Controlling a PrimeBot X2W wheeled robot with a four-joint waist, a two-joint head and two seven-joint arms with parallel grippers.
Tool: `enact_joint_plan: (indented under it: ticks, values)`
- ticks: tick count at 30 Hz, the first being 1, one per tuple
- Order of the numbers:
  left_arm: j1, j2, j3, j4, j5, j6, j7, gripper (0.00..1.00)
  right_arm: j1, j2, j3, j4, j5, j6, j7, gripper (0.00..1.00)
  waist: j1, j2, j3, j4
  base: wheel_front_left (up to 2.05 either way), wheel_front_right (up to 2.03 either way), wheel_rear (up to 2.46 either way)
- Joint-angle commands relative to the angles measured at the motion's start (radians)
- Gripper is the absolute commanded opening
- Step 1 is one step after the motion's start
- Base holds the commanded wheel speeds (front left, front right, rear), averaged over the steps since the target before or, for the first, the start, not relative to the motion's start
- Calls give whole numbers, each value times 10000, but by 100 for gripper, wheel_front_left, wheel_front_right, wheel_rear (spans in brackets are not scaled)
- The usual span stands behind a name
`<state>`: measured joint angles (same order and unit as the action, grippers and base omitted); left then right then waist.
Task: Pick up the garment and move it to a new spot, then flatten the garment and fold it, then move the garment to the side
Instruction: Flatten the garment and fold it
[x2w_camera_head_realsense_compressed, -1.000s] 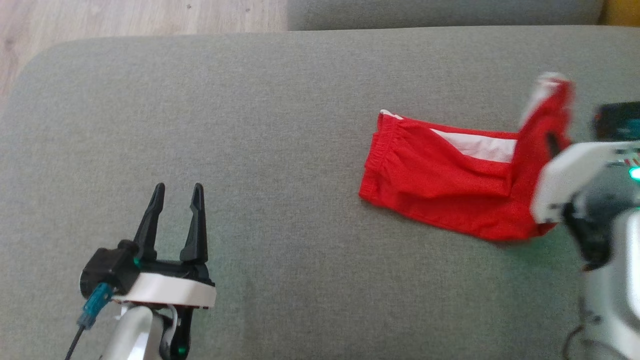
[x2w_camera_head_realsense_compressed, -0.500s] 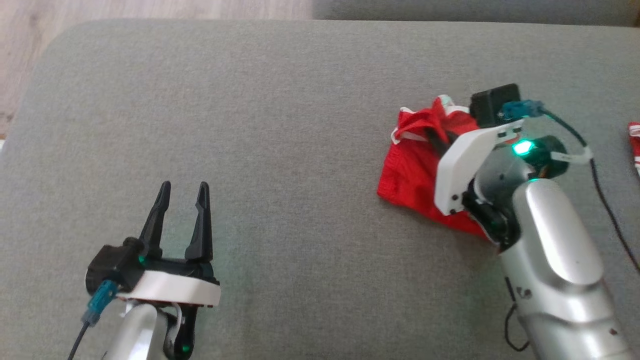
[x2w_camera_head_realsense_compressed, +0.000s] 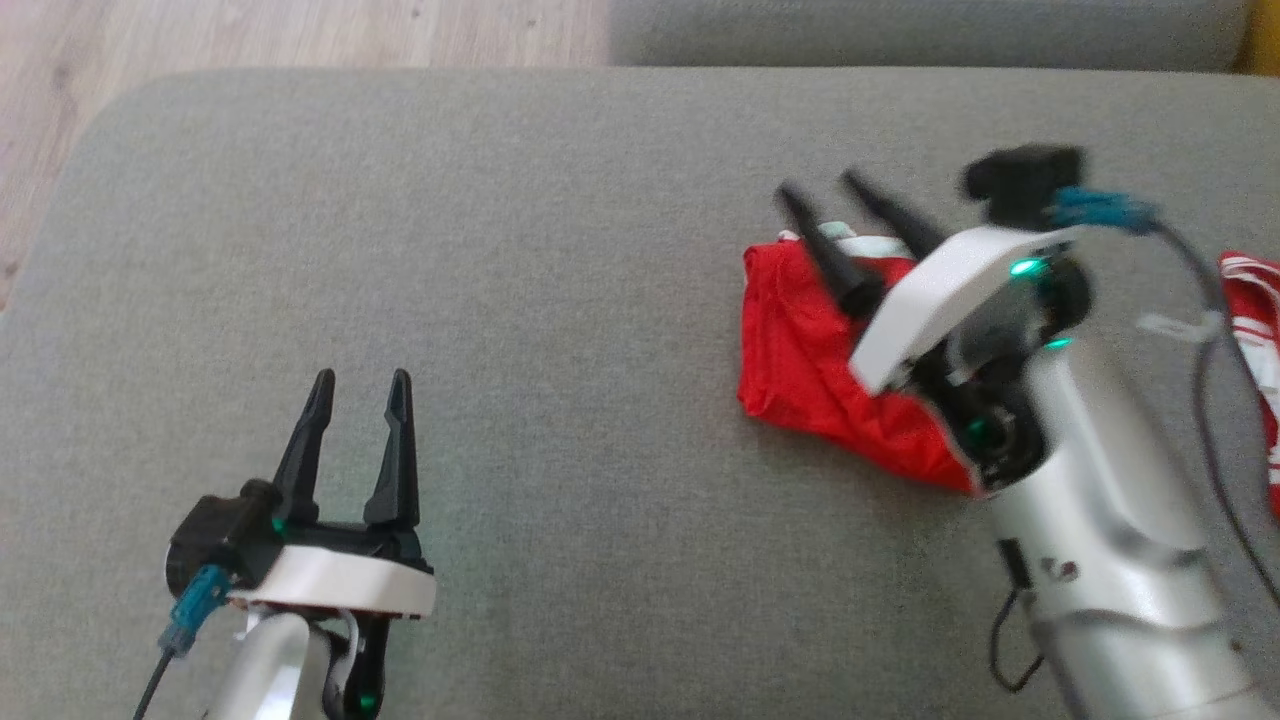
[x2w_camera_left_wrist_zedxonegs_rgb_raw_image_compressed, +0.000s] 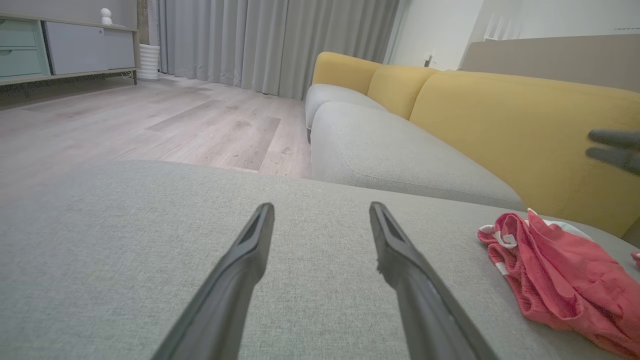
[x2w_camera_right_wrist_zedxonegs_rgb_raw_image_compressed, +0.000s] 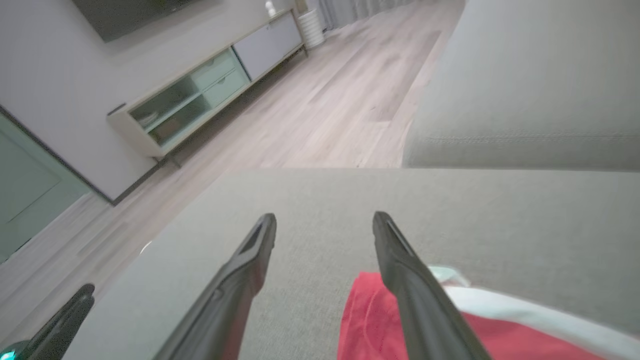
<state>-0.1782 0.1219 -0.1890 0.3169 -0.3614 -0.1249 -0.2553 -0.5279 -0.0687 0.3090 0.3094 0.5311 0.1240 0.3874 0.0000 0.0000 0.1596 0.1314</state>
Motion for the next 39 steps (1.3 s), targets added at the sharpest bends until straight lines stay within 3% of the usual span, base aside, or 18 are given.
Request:
enact_joint_plan:
  ticks: [1,9,13,18,20,29,34,39]
  values:
    - [-103,170,429,-279,-52,-49,-64,100,-379,182,-259,-718,-292,67,-349,100,0,0,-194,-148,0,0,0]
    - [285,188,585,-458,38,-15,-65,100,1962,-678,-2337,-1453,-2621,67,-1147,100,0,0,-521,-373,0,0,0]
    - [352,241,694,-558,46,-17,-65,100,2813,-490,-2875,-1124,-3509,67,-2003,100,0,0,-504,-420,0,0,0]
    - [368,180,656,-637,103,-4,-65,100,2949,-73,-2796,-136,-4380,67,-2876,100,0,0,-441,-351,0,0,0]
    - [332,180,633,-629,91,-8,-65,100,2685,15,-2588,214,-4499,67,-3012,1,0,0,-382,-306,0,0,0]
    - [212,180,553,-617,84,-16,-65,100,1544,174,-1105,1795,-4711,67,-3111,0,0,0,-249,-83,0,0,0]
    - [241,177,571,-562,62,-18,-65,100,1223,181,1082,2501,-3612,67,-2783,0,0,0,-260,-17,0,0,0]
    - [248,163,603,-526,36,-19,-65,100,1235,183,3409,2074,-1426,67,-2399,0,0,0,-301,-44,0,0,0]
